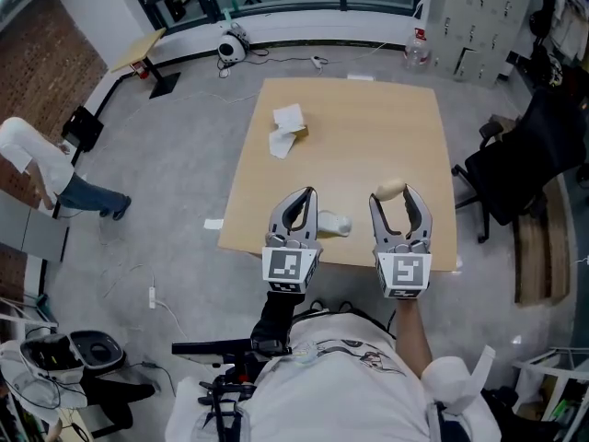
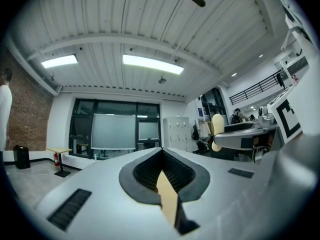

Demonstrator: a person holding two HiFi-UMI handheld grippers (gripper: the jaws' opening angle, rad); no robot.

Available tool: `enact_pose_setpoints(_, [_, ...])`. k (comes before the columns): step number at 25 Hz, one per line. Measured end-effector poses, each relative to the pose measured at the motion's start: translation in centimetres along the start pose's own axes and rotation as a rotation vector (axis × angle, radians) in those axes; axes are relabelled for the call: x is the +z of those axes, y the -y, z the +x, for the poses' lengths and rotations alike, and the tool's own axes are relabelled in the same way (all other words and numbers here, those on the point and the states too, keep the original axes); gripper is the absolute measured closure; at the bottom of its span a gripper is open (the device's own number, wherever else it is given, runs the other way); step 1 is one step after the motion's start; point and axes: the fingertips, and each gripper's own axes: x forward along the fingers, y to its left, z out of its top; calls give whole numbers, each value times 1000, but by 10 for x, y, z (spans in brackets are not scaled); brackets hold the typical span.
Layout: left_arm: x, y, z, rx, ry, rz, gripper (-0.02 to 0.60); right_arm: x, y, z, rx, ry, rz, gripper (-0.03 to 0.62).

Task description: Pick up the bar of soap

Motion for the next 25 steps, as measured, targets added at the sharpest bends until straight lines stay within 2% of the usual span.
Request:
enact_pose_setpoints(21, [3,-1,-1,15,-11,-15,577,4,-4,2,13,12,-30,345])
enact_pose_setpoints(25, [-1,1,-1,-4,-10,-4,577,7,-4,1,11,15,-30,345])
